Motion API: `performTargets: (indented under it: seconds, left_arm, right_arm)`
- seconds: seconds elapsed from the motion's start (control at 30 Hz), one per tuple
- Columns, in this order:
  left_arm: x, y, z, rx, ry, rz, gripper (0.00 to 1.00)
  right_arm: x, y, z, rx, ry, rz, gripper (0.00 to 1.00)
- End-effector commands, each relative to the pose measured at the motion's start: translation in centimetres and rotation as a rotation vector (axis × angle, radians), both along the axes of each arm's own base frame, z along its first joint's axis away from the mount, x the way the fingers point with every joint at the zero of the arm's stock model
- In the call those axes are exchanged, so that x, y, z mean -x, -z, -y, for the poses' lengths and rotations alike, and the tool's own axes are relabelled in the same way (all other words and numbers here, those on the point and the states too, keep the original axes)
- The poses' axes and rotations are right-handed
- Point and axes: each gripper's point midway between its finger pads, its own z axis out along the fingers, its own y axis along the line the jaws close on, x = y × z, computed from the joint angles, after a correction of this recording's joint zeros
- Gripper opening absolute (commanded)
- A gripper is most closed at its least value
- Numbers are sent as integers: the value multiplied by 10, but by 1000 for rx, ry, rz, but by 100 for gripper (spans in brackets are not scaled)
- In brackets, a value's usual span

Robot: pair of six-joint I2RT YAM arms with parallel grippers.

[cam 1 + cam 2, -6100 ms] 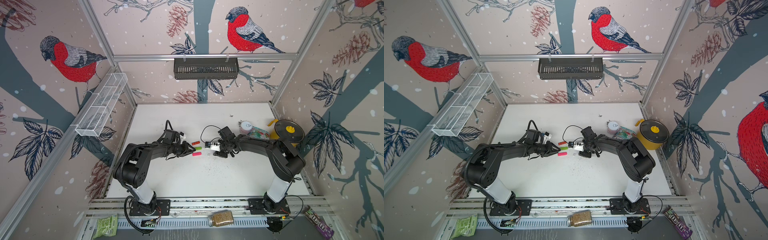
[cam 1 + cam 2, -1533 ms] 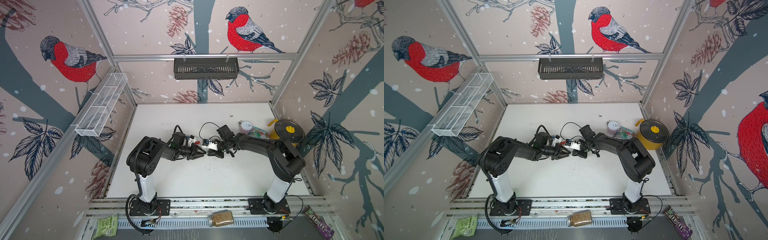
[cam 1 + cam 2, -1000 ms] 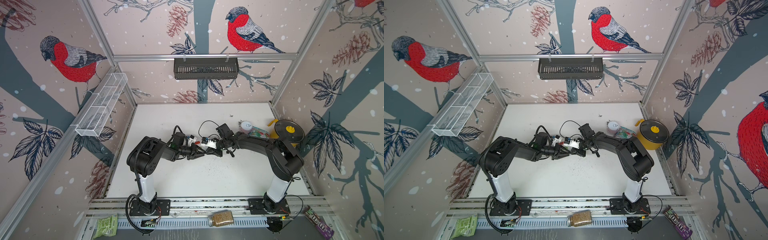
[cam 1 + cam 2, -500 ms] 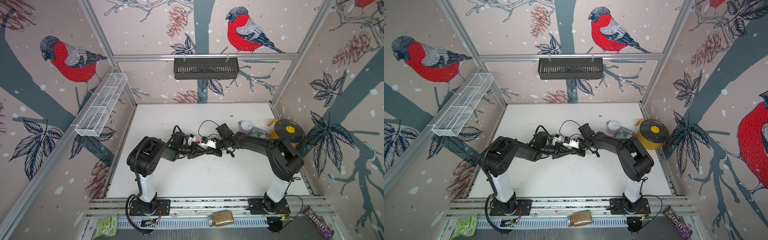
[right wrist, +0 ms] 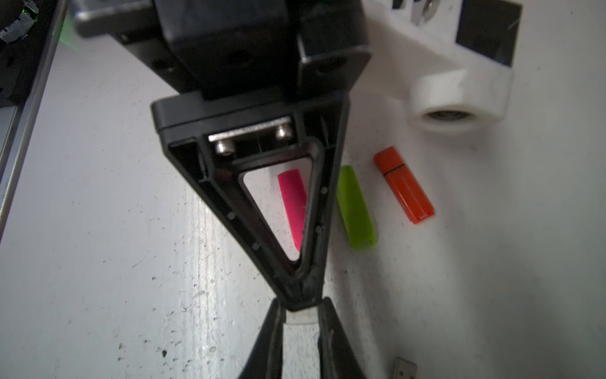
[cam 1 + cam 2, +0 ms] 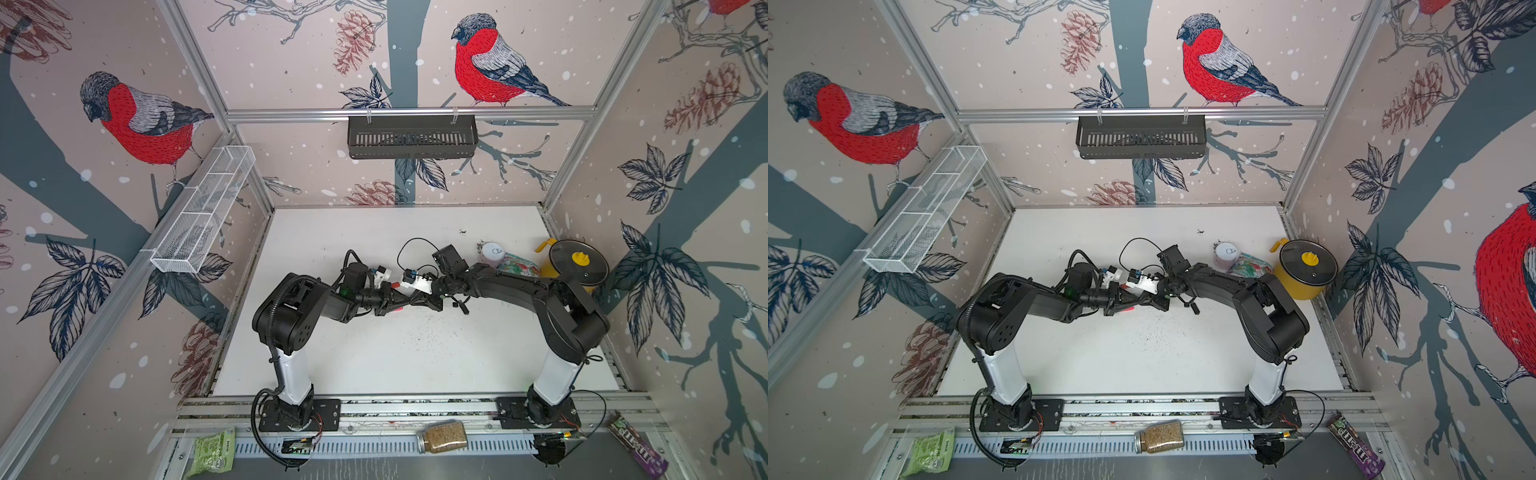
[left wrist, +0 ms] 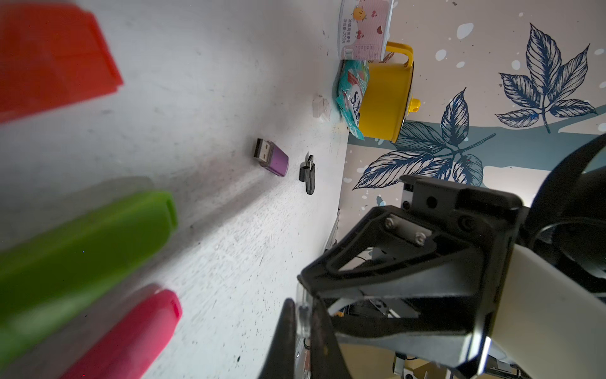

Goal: Close the usb drive cover
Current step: Pick up the cover from the center of the board, then pick up the USB drive from the center of the board.

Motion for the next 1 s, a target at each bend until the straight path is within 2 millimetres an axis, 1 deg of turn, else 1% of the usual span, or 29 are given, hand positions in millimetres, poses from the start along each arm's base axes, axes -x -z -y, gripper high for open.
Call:
performTargets:
  seconds: [0.0,0.1,0.23,0.3,0.4,0.47,0.6,0.83,0.97]
  left_arm:
    - [-1,-14,2,43,16,41,6]
    - [-1,-12,0,36,11,39,5]
    - [-3,-10,-5,18,1,43,5]
    - [-4,-9,-6,2,-3,52,5]
    - [-6,-10,-8,-20,-1,66,5]
    - [-7,-10,-8,-29,1,73,5]
    - [-8,-10,-8,-34,-1,76,4]
    - [-8,-10,-10,-46,-6,80,4]
    - [-9,-10,-12,-48,-9,80,5]
  right_arm:
    - [-10,-12,-9,-51,3,39,20]
    - [-19,-12,1,-10,33,69,30]
    - [-28,-7,28,70,84,77,38]
    - [-31,0,44,125,116,68,40]
    - [-36,12,62,198,167,49,42]
    - [-39,20,66,231,186,33,42]
    - [-44,33,67,276,206,13,43]
    - [-55,49,66,326,223,17,43]
    - [-56,58,66,364,214,14,40]
